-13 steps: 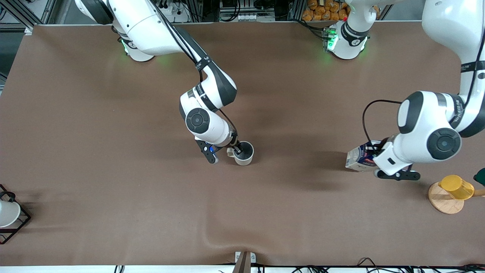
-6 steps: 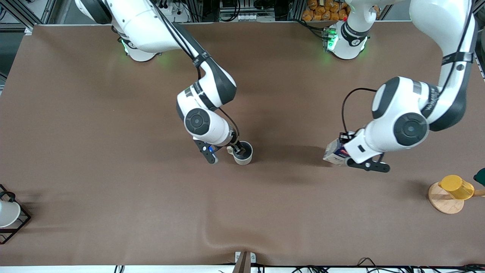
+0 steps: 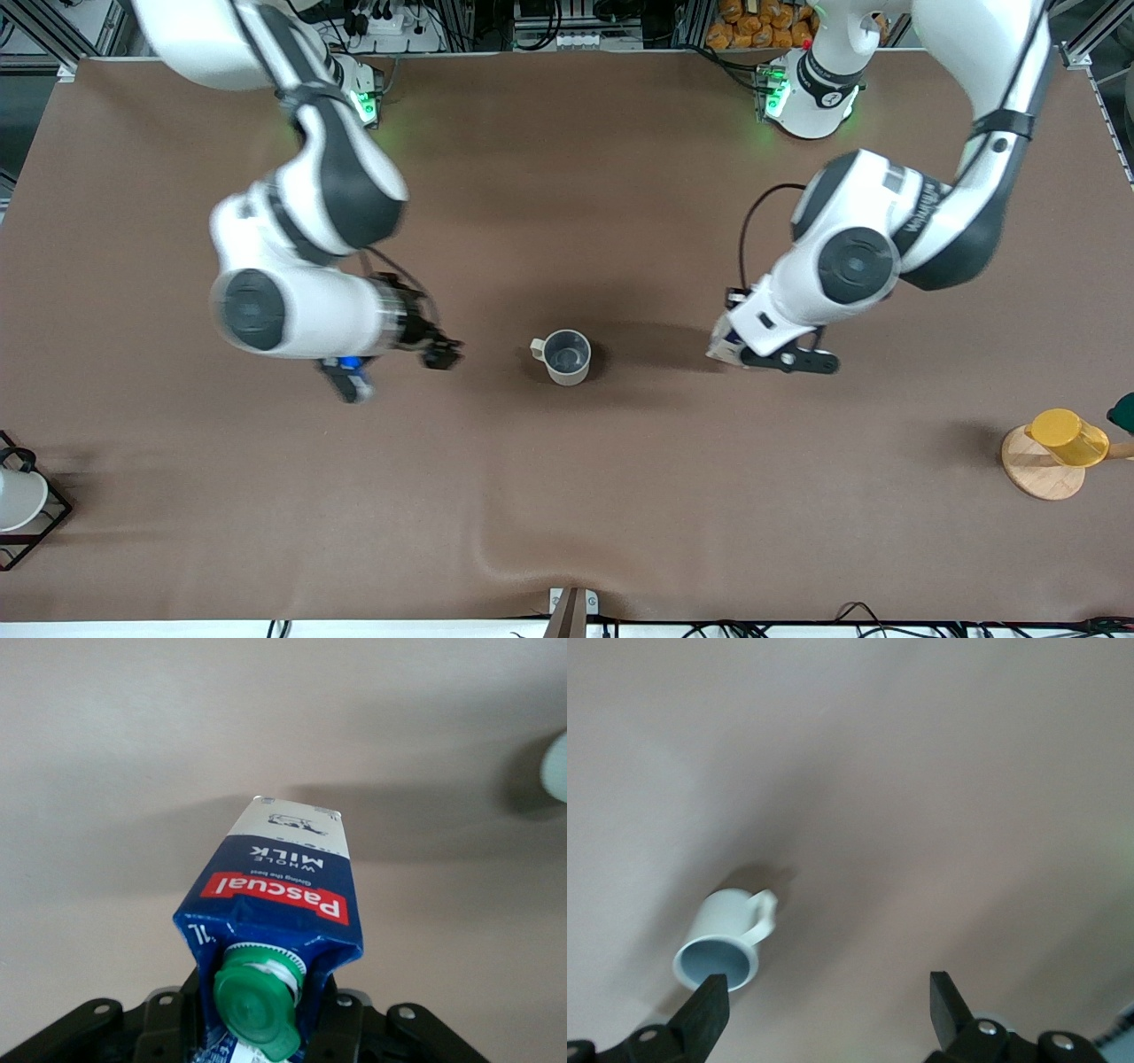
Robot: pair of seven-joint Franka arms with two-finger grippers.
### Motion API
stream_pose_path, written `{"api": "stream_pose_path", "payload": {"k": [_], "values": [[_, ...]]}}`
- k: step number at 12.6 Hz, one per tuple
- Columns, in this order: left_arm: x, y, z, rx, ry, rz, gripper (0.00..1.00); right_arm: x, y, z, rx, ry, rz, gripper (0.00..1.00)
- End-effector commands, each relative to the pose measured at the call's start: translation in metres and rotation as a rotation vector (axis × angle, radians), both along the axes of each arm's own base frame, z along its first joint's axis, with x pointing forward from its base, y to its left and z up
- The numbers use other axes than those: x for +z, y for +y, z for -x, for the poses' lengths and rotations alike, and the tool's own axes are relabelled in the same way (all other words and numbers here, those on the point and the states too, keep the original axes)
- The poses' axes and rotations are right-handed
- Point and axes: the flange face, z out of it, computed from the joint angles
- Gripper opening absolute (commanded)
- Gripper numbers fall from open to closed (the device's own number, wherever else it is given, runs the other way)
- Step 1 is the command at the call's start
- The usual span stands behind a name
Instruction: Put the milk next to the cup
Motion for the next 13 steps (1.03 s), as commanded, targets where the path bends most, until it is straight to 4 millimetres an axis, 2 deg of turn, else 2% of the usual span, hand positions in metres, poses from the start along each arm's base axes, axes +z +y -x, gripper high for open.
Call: {"api": "stream_pose_path", "payload": {"k": [1, 2, 4, 6, 7, 10, 11, 12, 13], "values": [[0.007, -0.045, 0.020, 0.041, 0.001, -0.026, 0.47, 0.020, -0.044, 0.002, 0.293, -0.060, 0.054, 1.00], [0.009, -0.051, 0.024, 0.063, -0.005, -0.032, 0.47, 0.022, -0.058, 0.000, 0.390, -0.069, 0.080, 1.00], [0.008, -0.082, 0.042, 0.070, 0.027, 0.000, 0.47, 0.038, -0.107, -0.011, 0.377, -0.104, 0.132, 1.00], [0.007, -0.108, 0.051, 0.123, 0.027, -0.001, 0.47, 0.043, -0.161, -0.021, 0.490, -0.119, 0.069, 1.00], [-0.002, -0.128, 0.061, 0.155, 0.034, -0.018, 0.47, 0.045, -0.184, -0.024, 0.537, -0.124, 0.057, 1.00], [-0.002, -0.155, 0.071, 0.197, 0.026, -0.022, 0.47, 0.062, -0.250, -0.024, 0.694, -0.164, -0.011, 1.00], [-0.005, -0.163, 0.074, 0.191, 0.028, -0.019, 0.47, 0.070, -0.268, -0.021, 0.706, -0.178, -0.020, 1.00], [-0.006, -0.176, 0.078, 0.179, 0.025, -0.010, 0.47, 0.083, -0.275, -0.016, 0.698, -0.195, -0.014, 1.00], [-0.010, -0.181, 0.072, 0.177, 0.030, 0.002, 0.50, 0.092, -0.280, -0.011, 0.695, -0.200, -0.011, 1.00]]}}
